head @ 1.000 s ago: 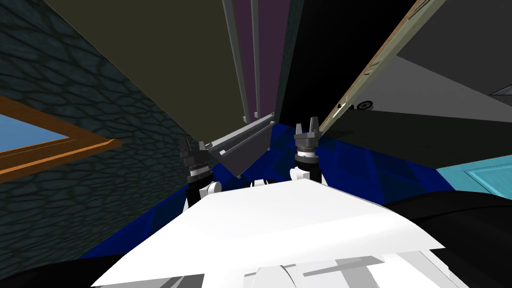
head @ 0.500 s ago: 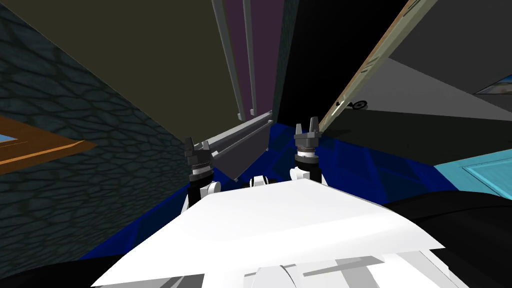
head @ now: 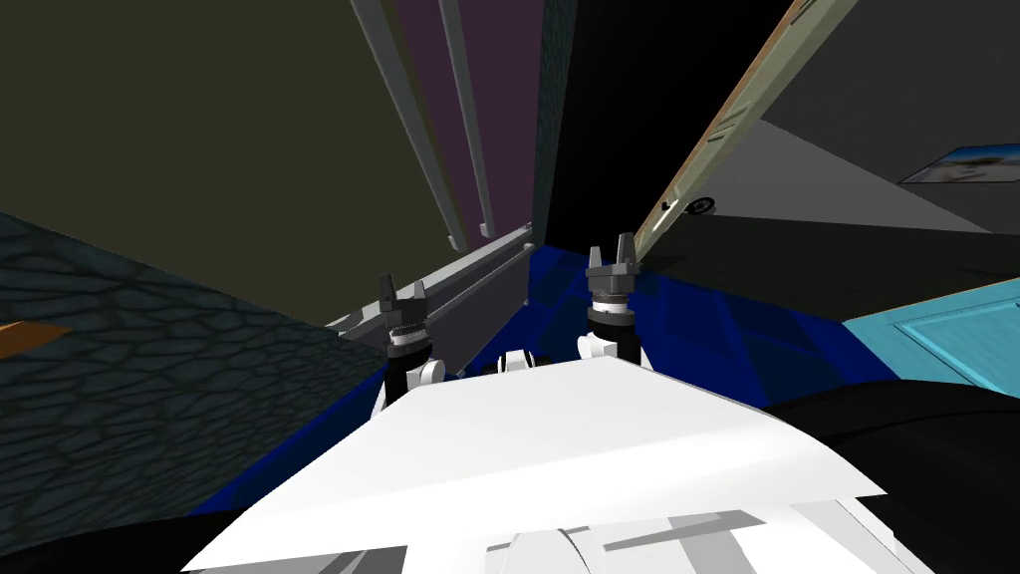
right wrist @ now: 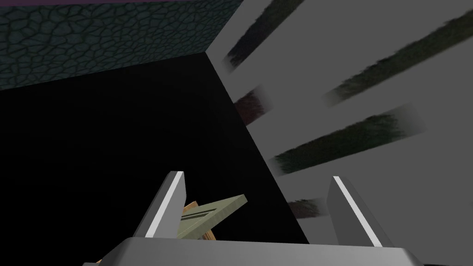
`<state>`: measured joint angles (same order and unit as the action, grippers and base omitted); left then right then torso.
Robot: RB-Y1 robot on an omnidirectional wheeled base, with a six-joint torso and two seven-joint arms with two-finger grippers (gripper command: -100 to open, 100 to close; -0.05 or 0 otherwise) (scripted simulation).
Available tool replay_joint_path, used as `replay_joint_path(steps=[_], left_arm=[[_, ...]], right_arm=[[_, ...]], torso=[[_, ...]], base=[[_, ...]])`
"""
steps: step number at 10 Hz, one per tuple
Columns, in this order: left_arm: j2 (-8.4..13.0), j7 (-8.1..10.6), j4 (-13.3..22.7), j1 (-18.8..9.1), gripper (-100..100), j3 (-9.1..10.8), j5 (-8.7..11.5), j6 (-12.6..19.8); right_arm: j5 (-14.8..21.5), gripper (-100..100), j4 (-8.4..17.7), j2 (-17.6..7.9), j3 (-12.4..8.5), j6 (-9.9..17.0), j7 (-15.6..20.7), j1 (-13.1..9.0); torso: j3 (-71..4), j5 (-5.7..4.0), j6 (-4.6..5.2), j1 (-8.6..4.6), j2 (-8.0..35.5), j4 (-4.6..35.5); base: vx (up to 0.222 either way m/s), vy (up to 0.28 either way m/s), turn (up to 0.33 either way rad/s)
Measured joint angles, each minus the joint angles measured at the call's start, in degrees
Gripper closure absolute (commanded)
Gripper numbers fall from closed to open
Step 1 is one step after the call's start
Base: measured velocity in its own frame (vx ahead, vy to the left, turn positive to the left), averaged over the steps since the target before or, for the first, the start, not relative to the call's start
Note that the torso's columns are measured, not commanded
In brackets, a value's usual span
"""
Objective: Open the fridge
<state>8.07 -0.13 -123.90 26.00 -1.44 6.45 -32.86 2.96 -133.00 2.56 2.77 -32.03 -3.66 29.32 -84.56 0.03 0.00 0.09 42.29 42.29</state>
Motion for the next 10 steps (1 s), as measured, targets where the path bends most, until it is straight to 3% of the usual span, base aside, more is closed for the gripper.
replay_joint_path(steps=[4,8,10], left_arm=[[-0.7,1.48,3.2,-2.1,-100,-1.78,0.7,-2.0],[0.8,3.18,6.3,-3.8,-100,-3.54,1.5,-4.2],[0.0,3.99,8.0,-4.6,-100,-4.55,1.9,-5.5]], right_arm=[[0.0,0,0.0,0.0,0.0,0.0,0.0,0.0],[0.0,0,0.0,0.0,0.0,0.0,0.0,0.0],[0.0,0,0.0,0.0,0.0,0.0,0.0,0.0]], torso=[[0.0,-0.03,0.0,-0.06,0.1,0.0],[0.0,-0.03,0.0,-0.1,0.0,0.0],[0.0,-0.03,-0.01,-0.11,0.1,0.0]], base=[[0.187,-0.089,-0.1],[0.199,-0.085,-0.111],[0.191,-0.097,-0.095]])
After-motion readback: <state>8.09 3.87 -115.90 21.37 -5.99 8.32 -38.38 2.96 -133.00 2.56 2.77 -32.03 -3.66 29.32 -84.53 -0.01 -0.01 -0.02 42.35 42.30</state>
